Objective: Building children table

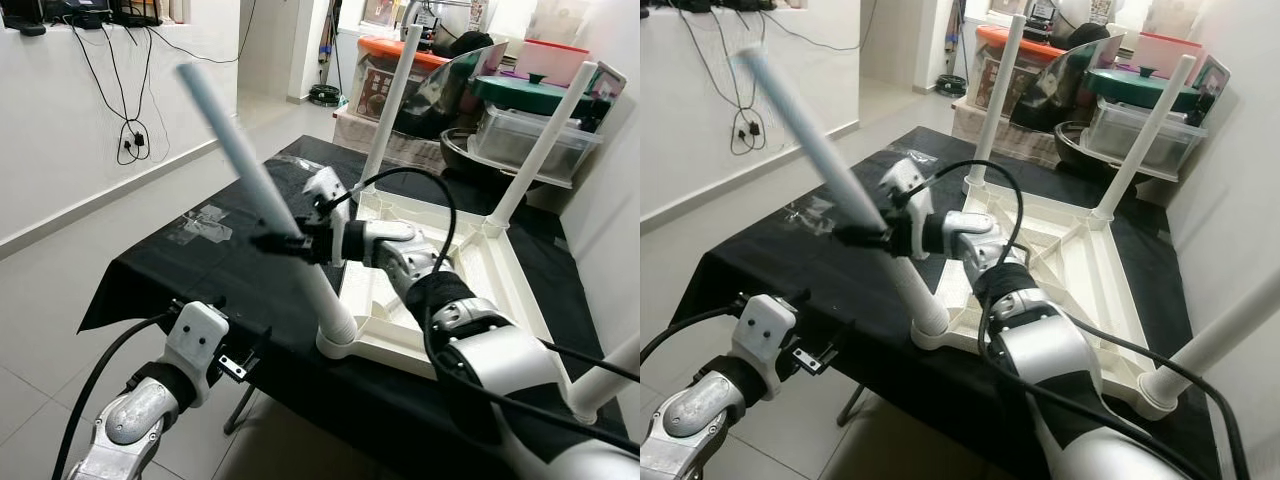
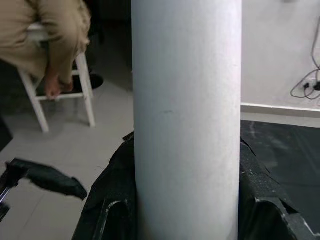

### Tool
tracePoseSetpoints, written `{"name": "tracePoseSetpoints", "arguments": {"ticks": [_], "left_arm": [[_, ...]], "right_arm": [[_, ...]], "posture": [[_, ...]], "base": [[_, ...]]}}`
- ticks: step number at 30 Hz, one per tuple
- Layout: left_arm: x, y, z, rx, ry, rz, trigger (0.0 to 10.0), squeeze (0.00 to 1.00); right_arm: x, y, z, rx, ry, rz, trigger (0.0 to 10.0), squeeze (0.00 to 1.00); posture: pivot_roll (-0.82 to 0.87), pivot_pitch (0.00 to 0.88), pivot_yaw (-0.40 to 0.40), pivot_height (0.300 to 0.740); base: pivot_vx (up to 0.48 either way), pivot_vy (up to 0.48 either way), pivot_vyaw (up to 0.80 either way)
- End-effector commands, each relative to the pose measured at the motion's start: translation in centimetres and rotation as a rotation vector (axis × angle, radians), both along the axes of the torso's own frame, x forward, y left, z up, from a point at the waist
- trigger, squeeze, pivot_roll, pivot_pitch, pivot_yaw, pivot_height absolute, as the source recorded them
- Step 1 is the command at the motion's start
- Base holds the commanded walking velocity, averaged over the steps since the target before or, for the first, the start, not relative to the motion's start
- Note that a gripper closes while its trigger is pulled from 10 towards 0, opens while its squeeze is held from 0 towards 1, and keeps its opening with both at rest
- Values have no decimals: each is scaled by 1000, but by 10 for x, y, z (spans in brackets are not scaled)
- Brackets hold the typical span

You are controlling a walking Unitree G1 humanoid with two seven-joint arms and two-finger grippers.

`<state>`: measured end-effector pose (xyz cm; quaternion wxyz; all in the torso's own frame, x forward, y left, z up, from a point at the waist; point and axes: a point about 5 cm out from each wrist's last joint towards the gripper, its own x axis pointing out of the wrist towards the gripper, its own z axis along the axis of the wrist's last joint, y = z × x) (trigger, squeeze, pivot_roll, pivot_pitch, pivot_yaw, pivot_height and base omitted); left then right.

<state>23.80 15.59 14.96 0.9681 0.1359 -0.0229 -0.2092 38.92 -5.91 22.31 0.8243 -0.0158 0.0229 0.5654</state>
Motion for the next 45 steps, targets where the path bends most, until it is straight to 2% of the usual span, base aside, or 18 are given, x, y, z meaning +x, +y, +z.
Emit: {"name": "tracePoseSetpoints", "arguments": {"ticks": [1, 2, 4, 7, 10, 13, 23, 24, 27, 28, 30, 31, 32, 33, 36, 40, 44, 45], "left_arm": [[0, -2, -1, -7, 13, -5, 10000, 0], [0, -2, -1, -7, 13, -5, 10000, 0], [1, -2, -1, -5, 15, -8, 10000, 0], [1, -1, -2, 0, 20, -14, 10000, 0], [2, -1, -2, 0, 21, -14, 10000, 0], [3, -1, -2, 2, 22, -18, 10000, 0], [5, 1, -3, 9, 25, -22, 10000, 0], [6, 1, -2, 9, 22, -21, 10000, 0], [8, 3, 2, 4, 11, -23, 10000, 0], [8, 3, 2, 4, 11, -23, 10000, 0], [9, 4, 4, 5, 8, -30, 10000, 0], [9, 4, 4, 5, 8, -30, 10000, 0], [10, 6, 6, 4, 2, -37, 10000, 0], [10, 6, 6, 4, 2, -37, 10000, 0], [11, 7, 10, 3, -11, -42, 10000, 0], [13, 9, 13, 2, -20, -48, 10000, 0], [14, 12, 17, -11, -25, -58, 10000, 0], [15, 13, 20, -30, -27, -65, 10000, 0]], "right_arm": [[1, -14, -19, 11, 89, -71, 0, 0], [1, -14, -19, 11, 89, -71, 0, 0], [3, -31, -26, 70, 115, -162, 0, 0], [3, -46, -33, 133, 136, -228, 0, 0], [3, -49, -34, 153, 146, -247, 0, 0], [3, -60, -38, 218, 173, -286, 0, 0], [-1, -64, -45, 283, 194, -269, 0, 0], [0, -63, -41, 299, 177, -282, 0, 0], [9, -60, -6, 400, 96, -287, 0, 0], [9, -60, -6, 400, 96, -287, 0, 0], [13, -61, 30, 490, 30, -248, 0, 0], [13, -61, 30, 490, 30, -248, 0, 0], [13, -63, 62, 561, -34, -201, 0, 0], [13, -63, 62, 561, -34, -201, 0, 0], [10, -66, 91, 605, -120, -162, 0, 0], [7, -69, 111, 625, -186, -147, 0, 0], [5, -67, 123, 667, -192, -128, 0, 0], [3, -61, 123, 672, -188, -110, 0, 0]], "posture": [[155, 0, -169, 740], [155, 0, -169, 740], [147, 0, -157, 740], [140, 0, -149, 740], [138, 0, -146, 740], [136, 0, -139, 740], [134, 0, -130, 740], [137, 0, -123, 740], [136, 0, -114, 740], [136, 0, -114, 740], [135, 0, -111, 740], [135, 0, -111, 740], [133, 0, -109, 740], [133, 0, -109, 740], [129, 0, -106, 740], [124, 0, -104, 740], [123, 0, -104, 740], [119, 0, -105, 740]], "base": [[0, 0, 0], [0, 0, 0], [0, 0, 0], [0, 0, 0], [0, 0, 0], [0, 0, 0], [0, 0, 0], [0, 0, 0], [0, 0, 0], [0, 0, 0], [0, 0, 0], [0, 0, 0], [0, 0, 0], [0, 0, 0], [0, 0, 0], [0, 0, 0], [0, 0, 0], [0, 0, 0]]}}
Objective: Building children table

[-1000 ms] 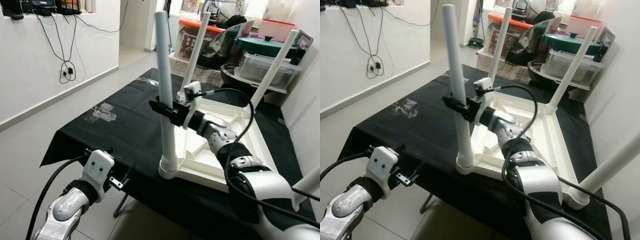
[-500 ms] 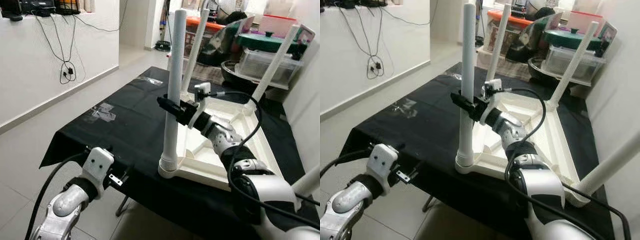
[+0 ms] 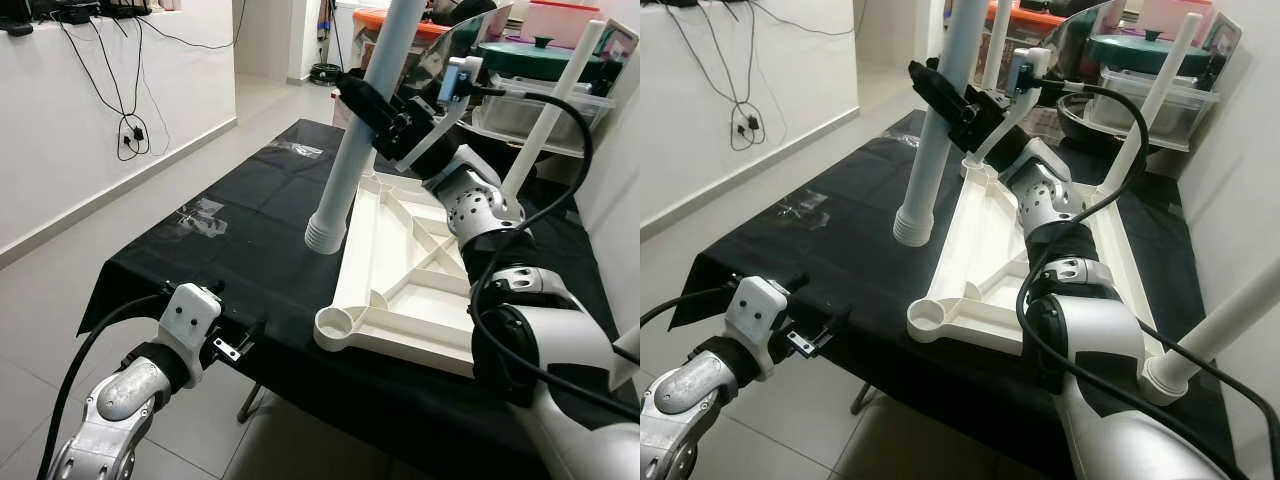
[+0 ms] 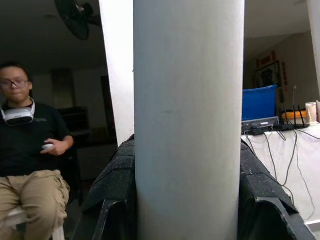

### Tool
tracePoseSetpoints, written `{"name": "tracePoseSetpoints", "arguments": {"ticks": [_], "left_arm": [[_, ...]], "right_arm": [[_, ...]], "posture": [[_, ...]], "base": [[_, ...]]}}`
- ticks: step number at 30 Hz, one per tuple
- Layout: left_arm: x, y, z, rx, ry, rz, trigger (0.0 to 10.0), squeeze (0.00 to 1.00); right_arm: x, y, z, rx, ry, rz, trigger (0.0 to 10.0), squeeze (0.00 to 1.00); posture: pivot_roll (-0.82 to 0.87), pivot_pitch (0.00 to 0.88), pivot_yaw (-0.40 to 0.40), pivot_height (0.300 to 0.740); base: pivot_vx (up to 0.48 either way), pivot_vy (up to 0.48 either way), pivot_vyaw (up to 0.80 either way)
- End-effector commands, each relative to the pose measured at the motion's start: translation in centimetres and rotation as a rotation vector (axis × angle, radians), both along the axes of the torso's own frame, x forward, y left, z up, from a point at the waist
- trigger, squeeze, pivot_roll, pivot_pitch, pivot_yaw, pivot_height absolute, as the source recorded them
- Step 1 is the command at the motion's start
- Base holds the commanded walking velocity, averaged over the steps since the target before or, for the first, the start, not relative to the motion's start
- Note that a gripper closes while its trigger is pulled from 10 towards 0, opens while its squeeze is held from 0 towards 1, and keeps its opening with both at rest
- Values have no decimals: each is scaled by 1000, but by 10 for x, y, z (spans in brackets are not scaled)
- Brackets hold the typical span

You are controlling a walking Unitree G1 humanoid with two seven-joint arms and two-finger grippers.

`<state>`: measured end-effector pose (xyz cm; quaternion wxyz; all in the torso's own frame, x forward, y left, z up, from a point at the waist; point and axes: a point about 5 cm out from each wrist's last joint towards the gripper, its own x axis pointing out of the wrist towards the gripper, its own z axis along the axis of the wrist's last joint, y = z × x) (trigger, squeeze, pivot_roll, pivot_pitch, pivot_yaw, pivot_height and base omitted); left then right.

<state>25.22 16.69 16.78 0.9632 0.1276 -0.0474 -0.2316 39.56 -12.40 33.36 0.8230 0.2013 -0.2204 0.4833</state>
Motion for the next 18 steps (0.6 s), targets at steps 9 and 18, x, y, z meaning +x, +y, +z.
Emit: {"name": "tracePoseSetpoints", "arguments": {"ticks": [9, 18], "left_arm": [[8, 3, 11, -49, 7, -70, 10000, 0], [21, 3, 25, -171, 23, -183, 10000, 0]], "right_arm": [[-17, 45, -7, 29, 2, 177, 0, 0], [-57, 103, -18, 64, 18, 481, 0, 0]], "posture": [[119, 0, -101, 740], [95, 0, -80, 740]], "base": [[0, 0, 0], [0, 0, 0]]}}
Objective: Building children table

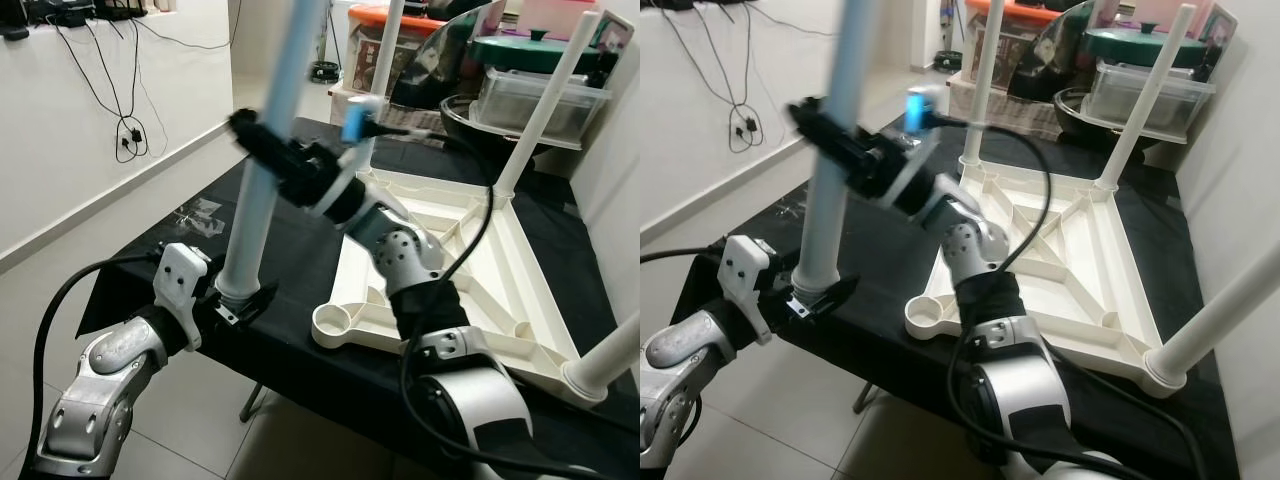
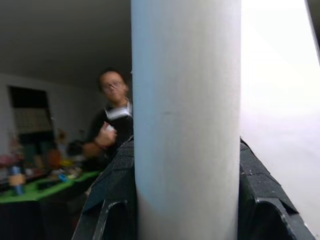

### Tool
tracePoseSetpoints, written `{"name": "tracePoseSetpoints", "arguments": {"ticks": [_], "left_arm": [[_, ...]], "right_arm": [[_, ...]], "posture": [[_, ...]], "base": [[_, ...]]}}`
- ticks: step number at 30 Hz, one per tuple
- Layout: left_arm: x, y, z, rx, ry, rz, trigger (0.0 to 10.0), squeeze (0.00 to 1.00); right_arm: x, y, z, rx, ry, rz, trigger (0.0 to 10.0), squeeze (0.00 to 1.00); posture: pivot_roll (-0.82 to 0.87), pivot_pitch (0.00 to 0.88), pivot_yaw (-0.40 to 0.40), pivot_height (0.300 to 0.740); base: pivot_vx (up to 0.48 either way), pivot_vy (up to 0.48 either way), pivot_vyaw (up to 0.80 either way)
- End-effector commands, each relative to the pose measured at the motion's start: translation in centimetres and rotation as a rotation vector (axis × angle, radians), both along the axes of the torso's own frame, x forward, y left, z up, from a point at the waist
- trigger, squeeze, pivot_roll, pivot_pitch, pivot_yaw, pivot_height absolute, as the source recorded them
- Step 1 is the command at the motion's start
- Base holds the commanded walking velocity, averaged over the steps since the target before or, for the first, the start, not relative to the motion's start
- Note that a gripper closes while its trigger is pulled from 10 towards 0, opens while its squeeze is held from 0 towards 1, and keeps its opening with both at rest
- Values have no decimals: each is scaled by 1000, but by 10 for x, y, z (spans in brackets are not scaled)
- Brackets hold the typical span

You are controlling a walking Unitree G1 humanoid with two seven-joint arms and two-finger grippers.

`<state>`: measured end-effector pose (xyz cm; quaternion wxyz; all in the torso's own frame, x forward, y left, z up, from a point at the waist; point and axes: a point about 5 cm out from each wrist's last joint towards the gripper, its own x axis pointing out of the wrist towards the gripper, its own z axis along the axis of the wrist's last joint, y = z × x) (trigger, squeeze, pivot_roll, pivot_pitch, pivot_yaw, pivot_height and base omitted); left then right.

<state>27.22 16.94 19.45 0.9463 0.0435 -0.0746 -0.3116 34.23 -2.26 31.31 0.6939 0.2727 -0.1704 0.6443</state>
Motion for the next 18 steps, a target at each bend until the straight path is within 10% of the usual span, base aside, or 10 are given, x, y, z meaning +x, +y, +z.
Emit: {"name": "tracePoseSetpoints", "arguments": {"ticks": [1, 15, 17, 18], "left_arm": [[0, 1, 0, -26, 22, -25, 10000, 0], [-3, -9, 4, -128, 58, -150, 10000, 0], [-3, -11, 5, -132, 54, -169, 8510, 0], [-5, -13, 6, -129, 53, -192, 3098, 0]], "right_arm": [[-10, 5, 4, 26, -14, 76, 0, 0], [-43, 23, 8, 60, 10, 227, 0, 0], [-45, 24, 7, 57, 15, 241, 0, 0], [-47, 25, 6, 53, 19, 251, 0, 0]], "posture": [[96, 0, -81, 740], [100, 0, -93, 740], [100, 0, -94, 740], [99, 0, -94, 740]], "base": [[0, 0, 0], [0, 0, 0], [0, 0, 0], [0, 0, 0]]}}
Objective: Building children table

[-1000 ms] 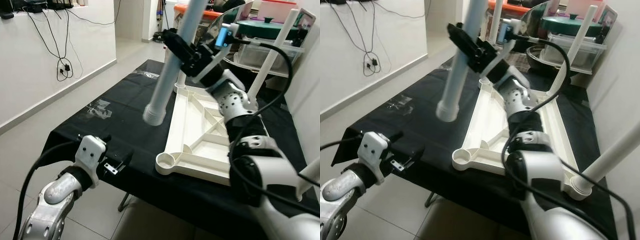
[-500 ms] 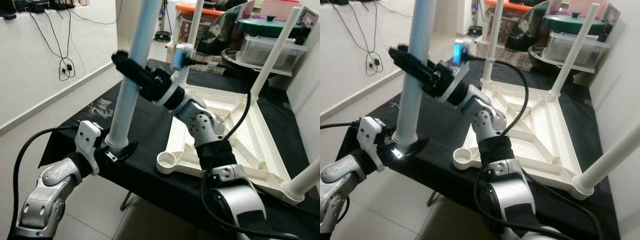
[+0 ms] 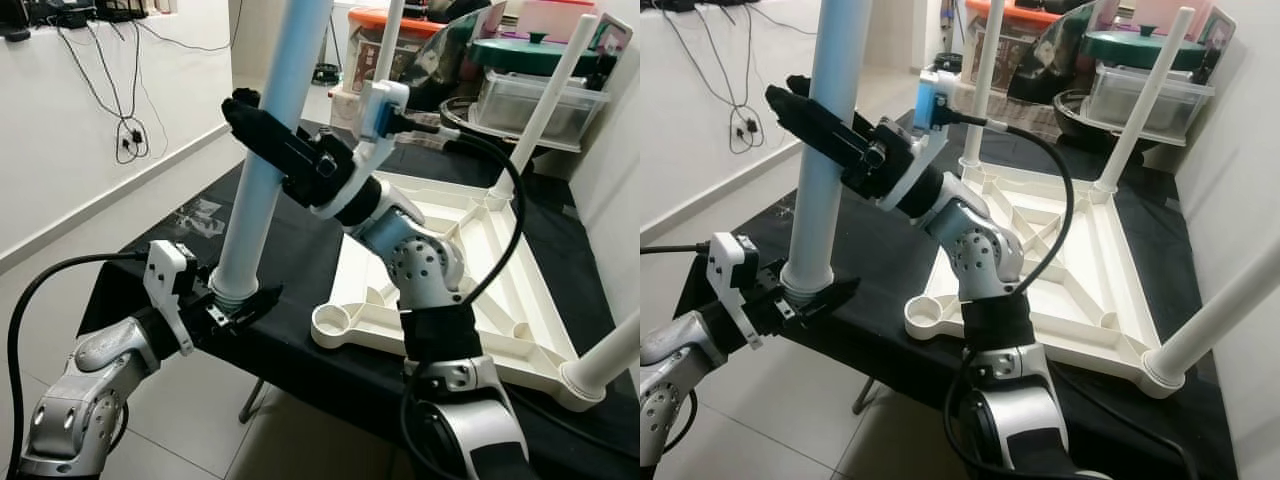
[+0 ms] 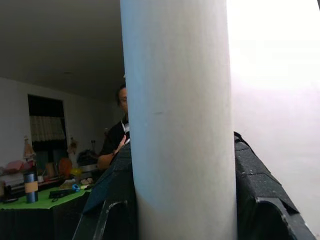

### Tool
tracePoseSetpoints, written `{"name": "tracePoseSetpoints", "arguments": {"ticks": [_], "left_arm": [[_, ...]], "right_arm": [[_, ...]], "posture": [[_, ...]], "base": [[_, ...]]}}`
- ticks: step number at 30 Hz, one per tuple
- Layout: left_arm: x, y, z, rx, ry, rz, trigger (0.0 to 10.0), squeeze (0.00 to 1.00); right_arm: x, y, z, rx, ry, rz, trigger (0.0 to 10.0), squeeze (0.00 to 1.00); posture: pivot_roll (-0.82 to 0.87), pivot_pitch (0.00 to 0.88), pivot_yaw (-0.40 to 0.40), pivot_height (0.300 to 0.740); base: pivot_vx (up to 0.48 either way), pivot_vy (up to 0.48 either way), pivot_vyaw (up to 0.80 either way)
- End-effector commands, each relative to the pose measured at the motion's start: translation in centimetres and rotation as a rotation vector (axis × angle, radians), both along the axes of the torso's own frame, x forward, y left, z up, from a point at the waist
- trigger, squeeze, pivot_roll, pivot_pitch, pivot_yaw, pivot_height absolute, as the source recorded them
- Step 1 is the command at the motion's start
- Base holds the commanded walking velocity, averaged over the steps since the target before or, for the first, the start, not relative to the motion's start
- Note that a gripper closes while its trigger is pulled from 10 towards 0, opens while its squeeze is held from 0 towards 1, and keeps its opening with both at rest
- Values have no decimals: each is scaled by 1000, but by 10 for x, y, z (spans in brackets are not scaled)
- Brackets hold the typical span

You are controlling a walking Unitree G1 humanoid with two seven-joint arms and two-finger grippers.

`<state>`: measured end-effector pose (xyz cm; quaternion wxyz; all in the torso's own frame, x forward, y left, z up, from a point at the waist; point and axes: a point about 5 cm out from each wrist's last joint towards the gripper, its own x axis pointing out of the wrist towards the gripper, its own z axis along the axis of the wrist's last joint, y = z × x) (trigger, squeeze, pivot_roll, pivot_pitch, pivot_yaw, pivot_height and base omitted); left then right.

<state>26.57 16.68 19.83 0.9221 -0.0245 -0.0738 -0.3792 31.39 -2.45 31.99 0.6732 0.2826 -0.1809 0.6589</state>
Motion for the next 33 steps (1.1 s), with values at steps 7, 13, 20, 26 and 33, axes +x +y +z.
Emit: {"name": "tracePoseSetpoints", "arguments": {"ticks": [7, 13, 20, 26, 33], "left_arm": [[-5, -18, 2, -10, 9, -122, 0, 0], [-11, -24, -1, 11, 20, -172, 0, 0], [-11, -22, -4, 54, 23, -152, 3765, 0], [-12, -18, -7, 81, 45, -139, 10000, 0], [-16, -13, -8, 88, 61, -131, 10000, 0]], "right_arm": [[-24, 29, -3, 11, 38, 235, 0, 0], [-26, 30, -3, 3, 36, 241, 0, 0], [-18, 32, -6, -81, 40, 139, 10000, 851], [-11, 28, -8, -131, 37, 48, 10000, 1000], [-7, 12, -8, -207, -73, -86, 10000, 0]], "posture": [[98, 0, -94, 740], [103, 0, -98, 740], [106, 0, -98, 740], [105, 0, -98, 740], [100, 0, -95, 740]], "base": [[0, 0, 0], [0, 0, 0], [0, 0, 0], [0, 0, 0], [0, 0, 0]]}}
